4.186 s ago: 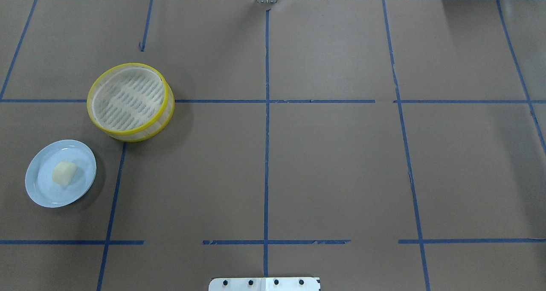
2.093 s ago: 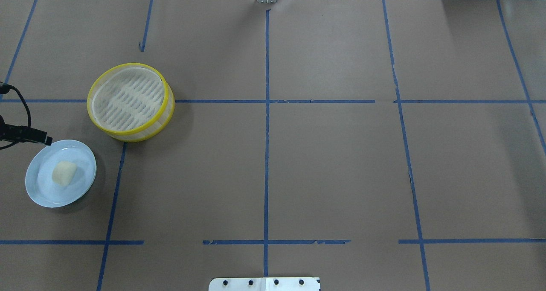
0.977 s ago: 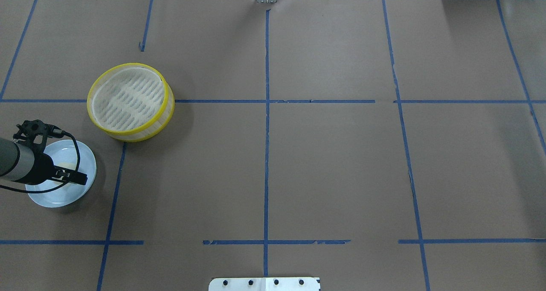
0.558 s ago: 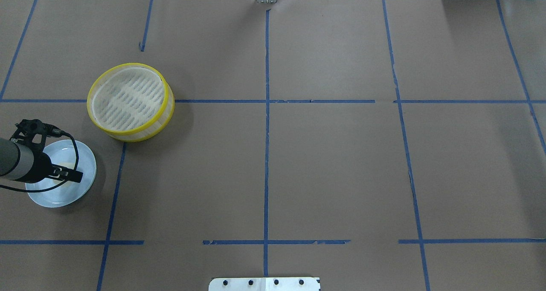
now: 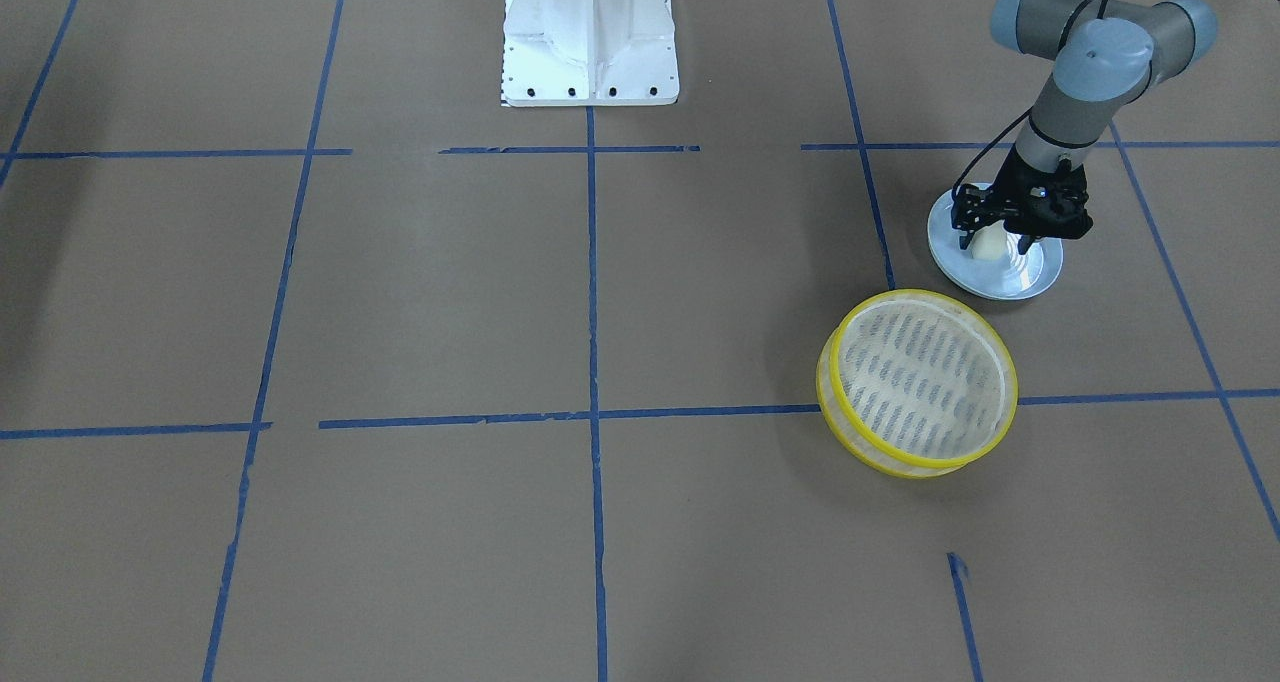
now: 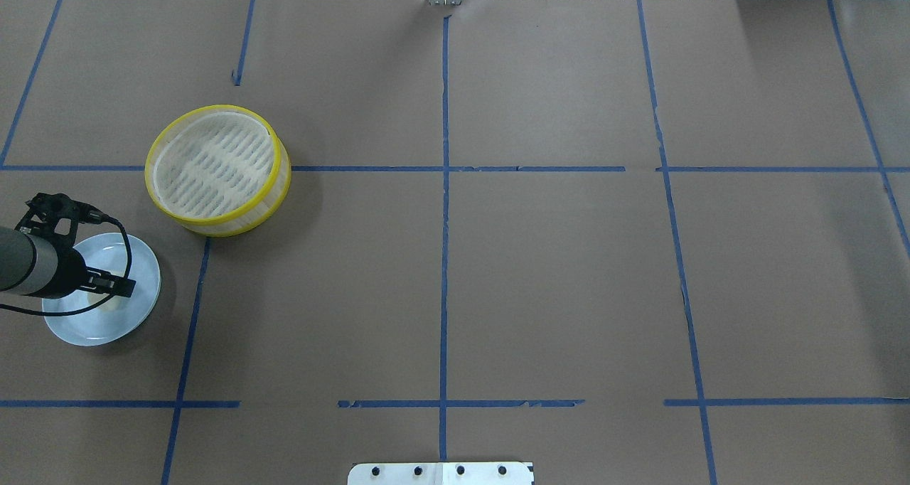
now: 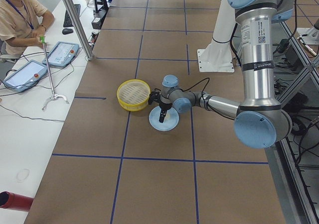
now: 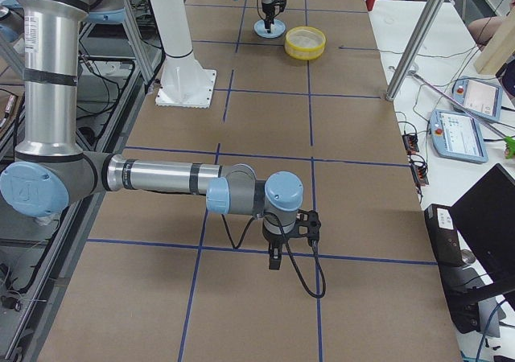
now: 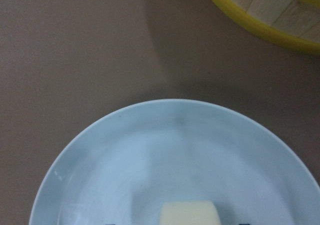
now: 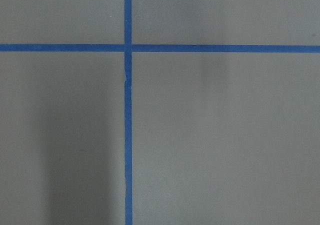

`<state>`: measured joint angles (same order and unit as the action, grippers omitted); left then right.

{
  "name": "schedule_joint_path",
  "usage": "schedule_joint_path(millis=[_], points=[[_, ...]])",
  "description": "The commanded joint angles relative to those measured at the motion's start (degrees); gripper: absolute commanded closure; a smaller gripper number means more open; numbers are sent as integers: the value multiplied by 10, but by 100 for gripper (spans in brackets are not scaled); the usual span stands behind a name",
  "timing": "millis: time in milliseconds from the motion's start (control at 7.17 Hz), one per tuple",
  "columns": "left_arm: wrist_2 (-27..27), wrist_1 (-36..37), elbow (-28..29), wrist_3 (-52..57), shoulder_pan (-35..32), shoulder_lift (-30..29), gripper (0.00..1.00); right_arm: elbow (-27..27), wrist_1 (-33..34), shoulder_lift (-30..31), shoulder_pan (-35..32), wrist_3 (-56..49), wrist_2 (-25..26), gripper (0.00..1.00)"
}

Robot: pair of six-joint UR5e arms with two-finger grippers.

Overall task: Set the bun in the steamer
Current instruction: 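Close the left gripper on the pale bun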

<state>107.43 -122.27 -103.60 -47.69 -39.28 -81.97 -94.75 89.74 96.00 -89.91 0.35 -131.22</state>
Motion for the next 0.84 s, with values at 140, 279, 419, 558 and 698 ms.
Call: schedule_joint_path(millis=[140,279,419,558,698], points=[[1,1,-6,-6,0,1,40,0,0,0,0,0,0,0],[3,9,-12,-6,0,1,49,0,0,0,0,0,0,0],[4,15,-12,-8,0,1,59,0,0,1,0,0,0,0],[4,15,-12,-8,-1,1,67,0,0,0,0,0,0,0],[4,15,-13,-8,-1,1,72,0,0,0,0,0,0,0]])
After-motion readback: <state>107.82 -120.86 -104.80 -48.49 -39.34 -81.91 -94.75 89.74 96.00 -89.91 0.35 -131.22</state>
